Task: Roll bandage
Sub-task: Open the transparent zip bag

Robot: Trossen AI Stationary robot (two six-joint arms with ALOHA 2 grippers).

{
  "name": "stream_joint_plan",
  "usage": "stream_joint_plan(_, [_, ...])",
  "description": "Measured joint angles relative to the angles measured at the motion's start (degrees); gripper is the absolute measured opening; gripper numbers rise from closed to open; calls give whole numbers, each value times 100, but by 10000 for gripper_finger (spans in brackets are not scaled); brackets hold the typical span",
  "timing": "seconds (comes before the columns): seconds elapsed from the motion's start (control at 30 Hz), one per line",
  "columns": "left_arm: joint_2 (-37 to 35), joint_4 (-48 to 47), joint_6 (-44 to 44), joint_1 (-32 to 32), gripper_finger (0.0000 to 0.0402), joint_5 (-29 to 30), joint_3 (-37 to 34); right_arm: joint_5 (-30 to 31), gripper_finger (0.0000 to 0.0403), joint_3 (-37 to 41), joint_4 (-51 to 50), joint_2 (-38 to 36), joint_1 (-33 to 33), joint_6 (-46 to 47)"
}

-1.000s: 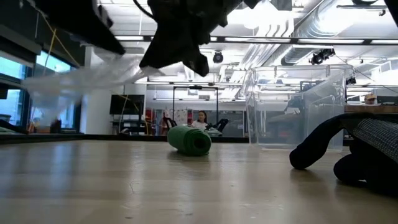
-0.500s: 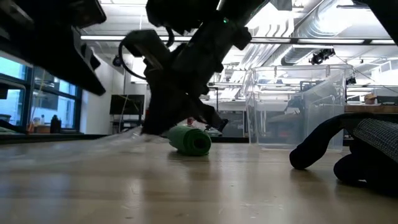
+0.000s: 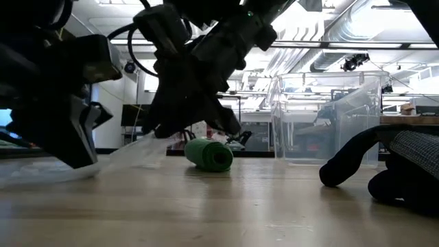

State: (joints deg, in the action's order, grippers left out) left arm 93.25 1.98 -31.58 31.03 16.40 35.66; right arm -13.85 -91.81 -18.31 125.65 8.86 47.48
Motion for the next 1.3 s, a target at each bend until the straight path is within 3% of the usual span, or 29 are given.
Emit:
stream_joint_plan(0.2, [0, -15, -628, -2, 0, -62, 4, -516, 150, 0, -476, -336, -88, 29])
stream_joint_plan(0.37, [-72, -55, -1434, -92, 0, -113, -7, -13, 153, 2, -1441, -670, 240, -279])
stream_joint_plan(0.47, [-187, -55, -1752, -252, 0, -129, -15, 216, 147, 40, -1458, -726, 594, -205])
stream_joint_plan(0.63, [-247, 101, -2331, -622, 0, -502, -15, 881, 137, 880, -186, -713, 1005, 1450])
stream_joint_plan(0.8, [-247, 86, -2384, -917, 0, -1169, -15, 1615, 135, 1945, 2567, -713, 1125, 3513])
stream_joint_plan(0.87, [-247, 94, -2305, -977, 0, -1282, -11, 1882, 135, 2266, 3130, -713, 1123, 4264])
stream_joint_plan(1.07, [-247, 87, -2703, -1090, 0, -1294, -11, 2085, 135, 2693, 2904, -711, 1238, 6146])
stream_joint_plan(1.3, [21, 291, -4050, -1142, 0, -1305, 0, 2428, 135, 2671, 2931, -709, 1167, 6582])
